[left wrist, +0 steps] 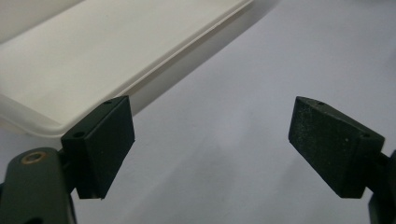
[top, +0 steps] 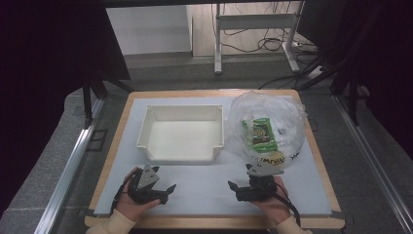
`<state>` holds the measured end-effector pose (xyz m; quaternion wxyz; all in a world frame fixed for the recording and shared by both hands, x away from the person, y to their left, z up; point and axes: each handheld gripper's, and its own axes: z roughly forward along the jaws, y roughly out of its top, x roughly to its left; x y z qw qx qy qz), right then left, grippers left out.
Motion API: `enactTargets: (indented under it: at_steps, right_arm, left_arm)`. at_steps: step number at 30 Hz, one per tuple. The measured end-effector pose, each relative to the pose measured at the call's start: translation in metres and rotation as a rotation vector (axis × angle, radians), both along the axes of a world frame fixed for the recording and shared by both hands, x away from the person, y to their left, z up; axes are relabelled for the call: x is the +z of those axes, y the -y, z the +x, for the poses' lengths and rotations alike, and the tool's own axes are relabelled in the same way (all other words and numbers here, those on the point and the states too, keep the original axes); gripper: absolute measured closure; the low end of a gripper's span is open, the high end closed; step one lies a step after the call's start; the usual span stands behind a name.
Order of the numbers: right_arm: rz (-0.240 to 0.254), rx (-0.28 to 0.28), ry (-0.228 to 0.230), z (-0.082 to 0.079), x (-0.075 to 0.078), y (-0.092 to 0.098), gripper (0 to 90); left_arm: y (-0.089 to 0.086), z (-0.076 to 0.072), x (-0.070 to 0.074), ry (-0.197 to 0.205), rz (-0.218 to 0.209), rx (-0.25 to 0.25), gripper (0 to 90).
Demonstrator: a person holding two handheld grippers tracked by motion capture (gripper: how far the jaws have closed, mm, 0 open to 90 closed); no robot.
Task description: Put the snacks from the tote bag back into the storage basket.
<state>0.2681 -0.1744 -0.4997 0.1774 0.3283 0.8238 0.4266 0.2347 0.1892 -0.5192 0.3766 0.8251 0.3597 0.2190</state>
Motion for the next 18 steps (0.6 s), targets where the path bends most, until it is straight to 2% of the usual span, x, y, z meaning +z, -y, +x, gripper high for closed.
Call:
enactTargets:
  at_steps: [4, 13, 15, 18]
  right_arm:
    - [0.019, -0.002, -0.012, 0.000, 0.000, 0.001, 13.2]
    - [0.020, 0.029, -0.024, 0.001, 0.000, -0.008, 12.8]
    - [0.023, 0.039, -0.043, 0.002, -0.001, -0.011, 12.9]
    - [0.015, 0.051, -0.053, 0.001, -0.004, -0.012, 13.2]
  left_arm:
    - [-0.002, -0.003, -0.001, 0.012, -0.002, -0.012, 14.3]
    - [-0.005, -0.009, -0.002, 0.029, -0.012, -0.035, 13.9]
    - [-0.007, -0.011, -0.001, 0.034, -0.024, -0.034, 13.9]
    - [-0.006, -0.010, -0.001, 0.035, -0.019, -0.037, 13.9]
